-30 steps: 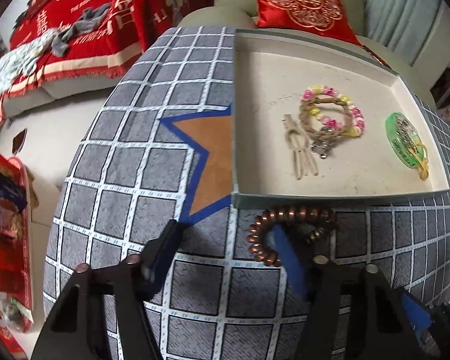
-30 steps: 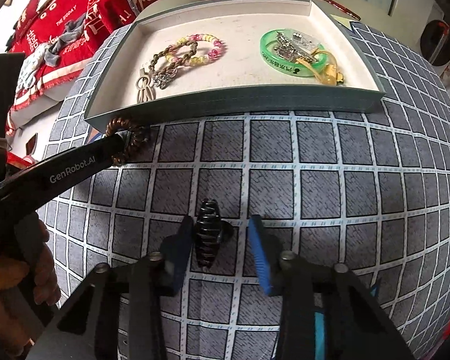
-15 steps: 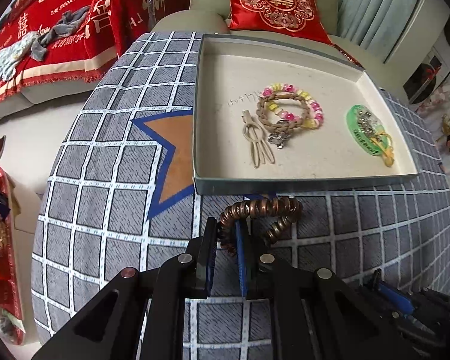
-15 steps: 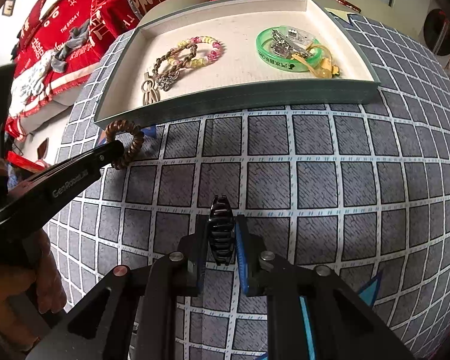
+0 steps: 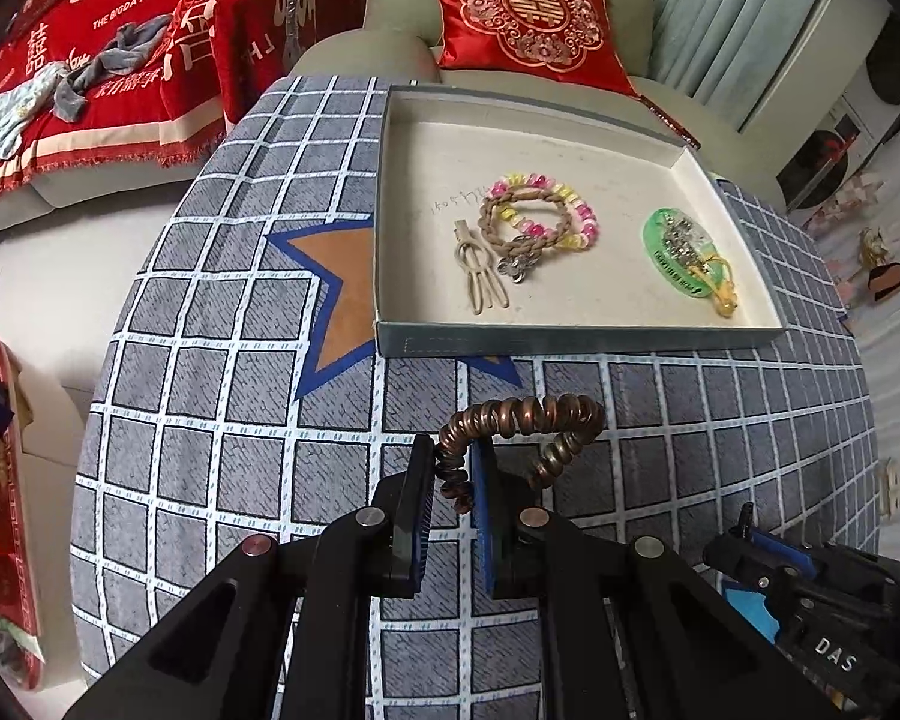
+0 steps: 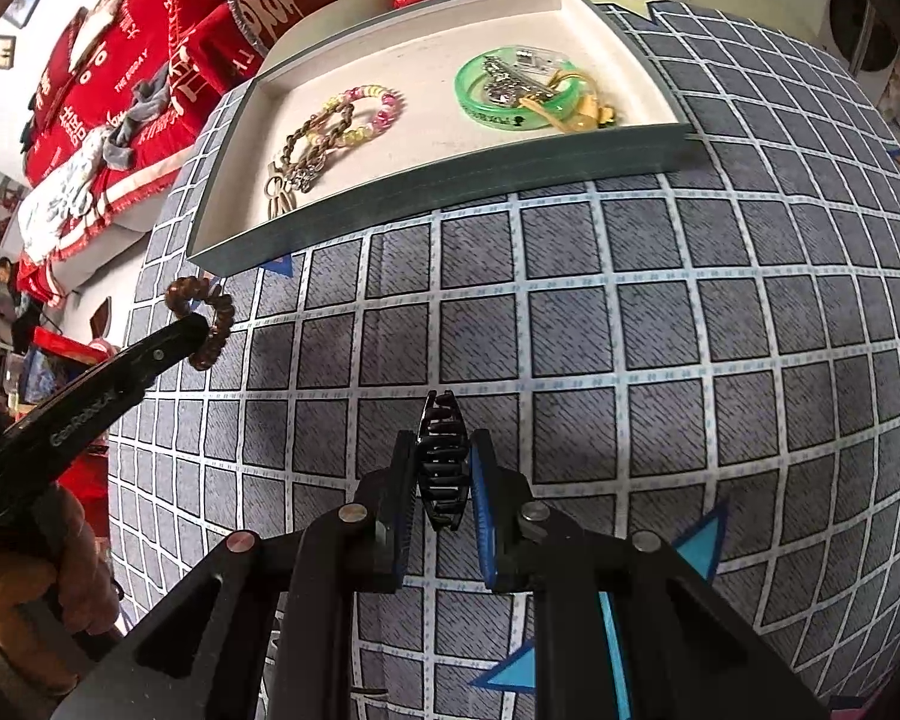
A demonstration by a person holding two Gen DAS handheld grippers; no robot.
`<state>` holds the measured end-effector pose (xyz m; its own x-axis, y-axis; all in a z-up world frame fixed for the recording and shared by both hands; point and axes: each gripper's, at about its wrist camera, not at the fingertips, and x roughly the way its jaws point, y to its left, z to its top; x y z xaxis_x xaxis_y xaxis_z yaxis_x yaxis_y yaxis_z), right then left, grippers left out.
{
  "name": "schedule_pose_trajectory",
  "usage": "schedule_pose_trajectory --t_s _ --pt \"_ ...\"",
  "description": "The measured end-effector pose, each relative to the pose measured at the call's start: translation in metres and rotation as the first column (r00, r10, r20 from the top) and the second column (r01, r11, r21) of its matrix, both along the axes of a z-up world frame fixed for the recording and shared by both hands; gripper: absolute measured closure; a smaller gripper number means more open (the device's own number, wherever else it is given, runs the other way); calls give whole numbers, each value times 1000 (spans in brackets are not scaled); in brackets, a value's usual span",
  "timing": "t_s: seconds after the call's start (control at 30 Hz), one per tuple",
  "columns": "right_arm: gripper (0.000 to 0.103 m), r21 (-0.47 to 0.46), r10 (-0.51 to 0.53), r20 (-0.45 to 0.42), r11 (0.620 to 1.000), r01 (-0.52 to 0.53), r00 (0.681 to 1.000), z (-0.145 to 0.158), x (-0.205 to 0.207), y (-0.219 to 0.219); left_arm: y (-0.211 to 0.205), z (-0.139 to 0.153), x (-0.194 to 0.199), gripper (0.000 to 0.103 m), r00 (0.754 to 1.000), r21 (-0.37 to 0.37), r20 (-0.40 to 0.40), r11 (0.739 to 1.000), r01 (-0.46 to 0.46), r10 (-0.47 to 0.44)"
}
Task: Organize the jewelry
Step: 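Carry the claw clip with the right tool while the left tool carries the bead bracelet into the tray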
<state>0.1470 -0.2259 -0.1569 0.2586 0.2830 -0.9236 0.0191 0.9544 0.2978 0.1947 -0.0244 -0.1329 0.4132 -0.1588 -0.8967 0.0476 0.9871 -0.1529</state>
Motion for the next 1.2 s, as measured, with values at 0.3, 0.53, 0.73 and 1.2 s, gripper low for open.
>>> schedule_pose_trajectory --t_s 0.3,0.53,0.73,1.2 --pt "84 12 -13 5 1000 12 1000 9 -1 -14 -6 15 -1 76 1000 -4 18 1000 20 -19" --pt "84 9 -22 11 1000 22 1000 16 5 -27 -14 24 2 76 999 -12 31 1000 27 -26" --pt "84 6 -28 18 1000 28 999 19 13 -38 -22 27 9 76 999 -10 37 1000 30 -29" --pt "84 19 -48 70 999 47 996 40 62 -62 -29 35 46 76 997 4 71 1000 22 -22"
